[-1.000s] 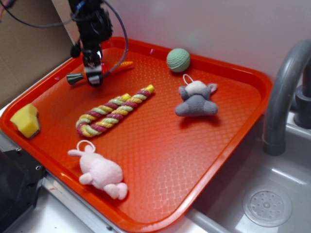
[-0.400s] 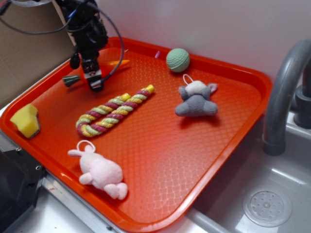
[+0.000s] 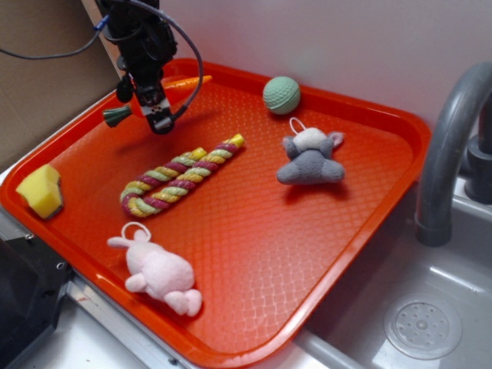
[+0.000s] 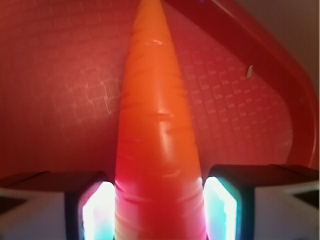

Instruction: Grab the carrot.

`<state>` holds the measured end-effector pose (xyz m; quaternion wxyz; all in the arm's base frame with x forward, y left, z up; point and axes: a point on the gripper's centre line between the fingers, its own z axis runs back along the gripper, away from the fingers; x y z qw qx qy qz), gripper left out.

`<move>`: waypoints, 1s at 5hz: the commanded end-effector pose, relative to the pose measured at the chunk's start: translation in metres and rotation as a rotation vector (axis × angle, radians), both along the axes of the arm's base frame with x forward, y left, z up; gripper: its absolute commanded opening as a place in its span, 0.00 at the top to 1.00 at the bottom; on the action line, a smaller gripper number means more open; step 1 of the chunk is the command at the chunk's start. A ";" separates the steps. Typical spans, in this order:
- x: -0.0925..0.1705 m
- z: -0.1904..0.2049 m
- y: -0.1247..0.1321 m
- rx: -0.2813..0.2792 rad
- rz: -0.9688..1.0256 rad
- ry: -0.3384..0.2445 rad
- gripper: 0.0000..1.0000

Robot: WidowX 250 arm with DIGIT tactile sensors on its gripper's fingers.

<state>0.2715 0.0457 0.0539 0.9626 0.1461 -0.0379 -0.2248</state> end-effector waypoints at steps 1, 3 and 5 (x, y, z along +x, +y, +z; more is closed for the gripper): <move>-0.009 0.102 -0.078 -0.090 0.190 -0.007 1.00; -0.023 0.159 -0.112 -0.196 0.224 0.029 1.00; -0.027 0.165 -0.090 -0.144 0.268 -0.116 1.00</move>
